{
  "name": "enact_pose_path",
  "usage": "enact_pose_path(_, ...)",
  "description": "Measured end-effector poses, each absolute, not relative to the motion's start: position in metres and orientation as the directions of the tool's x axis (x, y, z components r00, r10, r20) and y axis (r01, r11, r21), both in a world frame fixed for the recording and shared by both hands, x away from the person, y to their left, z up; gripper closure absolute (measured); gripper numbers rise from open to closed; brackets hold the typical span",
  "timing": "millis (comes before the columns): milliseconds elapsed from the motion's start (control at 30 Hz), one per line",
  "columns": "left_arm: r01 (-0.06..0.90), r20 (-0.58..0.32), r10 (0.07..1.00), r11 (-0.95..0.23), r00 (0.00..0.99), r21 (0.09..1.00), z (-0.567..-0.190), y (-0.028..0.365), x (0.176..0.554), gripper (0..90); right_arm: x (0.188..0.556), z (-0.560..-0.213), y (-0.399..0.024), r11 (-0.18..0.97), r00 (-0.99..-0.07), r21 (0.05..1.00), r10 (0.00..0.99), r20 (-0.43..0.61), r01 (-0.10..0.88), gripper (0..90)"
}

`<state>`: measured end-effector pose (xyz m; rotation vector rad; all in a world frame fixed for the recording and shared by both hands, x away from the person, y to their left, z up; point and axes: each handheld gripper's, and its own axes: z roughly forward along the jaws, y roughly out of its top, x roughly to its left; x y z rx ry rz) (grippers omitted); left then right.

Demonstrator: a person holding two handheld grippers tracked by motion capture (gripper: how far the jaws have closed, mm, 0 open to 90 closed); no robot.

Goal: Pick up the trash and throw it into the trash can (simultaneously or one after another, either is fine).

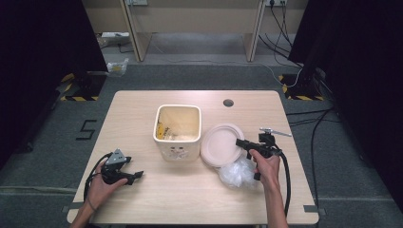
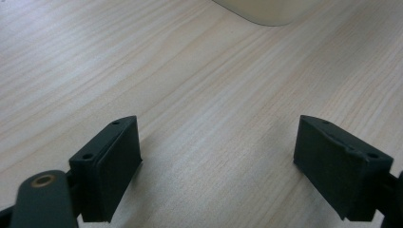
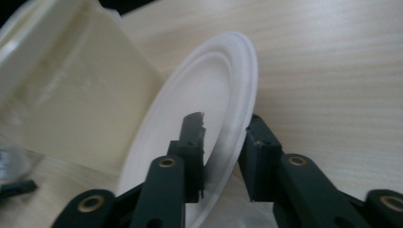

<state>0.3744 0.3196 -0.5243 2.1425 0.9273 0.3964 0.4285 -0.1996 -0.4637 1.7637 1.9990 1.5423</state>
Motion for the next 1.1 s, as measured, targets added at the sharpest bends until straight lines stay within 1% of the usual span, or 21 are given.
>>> enact_pose_path(100,0.49,-0.013,0.725,-0.452,0.688,0.745,-0.524,0.32,0.374,14.9,0.426,-0.46,-0.199,-0.183,-0.359,0.692,0.746,0.561,0.699,80.2)
enact_pose_path(133,0.491,-0.014,0.725,-0.452,0.688,0.745,-0.524,0.32,0.374,14.8,0.423,-0.455,-0.199,-0.19,-0.372,0.711,0.745,0.553,0.677,81.2)
enact_pose_path(233,0.49,-0.013,0.725,-0.452,0.688,0.745,-0.524,0.32,0.374,14.8,0.42,-0.451,-0.203,-0.205,-0.379,0.722,0.739,0.557,0.661,82.6)
enact_pose_path(300,0.491,-0.014,0.725,-0.451,0.688,0.745,-0.524,0.32,0.374,14.8,0.417,-0.447,-0.207,-0.224,-0.382,0.724,0.728,0.57,0.653,82.9)
enact_pose_path(433,0.49,-0.014,0.725,-0.452,0.688,0.745,-0.524,0.32,0.374,14.8,0.412,-0.44,-0.211,-0.23,-0.395,0.74,0.726,0.563,0.632,83.0)
enact_pose_path(700,0.49,-0.014,0.725,-0.452,0.688,0.745,-0.524,0.32,0.374,14.8,0.397,-0.417,-0.228,-0.303,-0.413,0.776,0.709,0.571,0.553,83.1)
enact_pose_path(1100,0.49,-0.014,0.726,-0.45,0.688,0.747,-0.524,0.319,0.374,14.8,0.392,-0.387,-0.239,-0.316,-0.442,0.82,0.72,0.535,0.476,83.0)
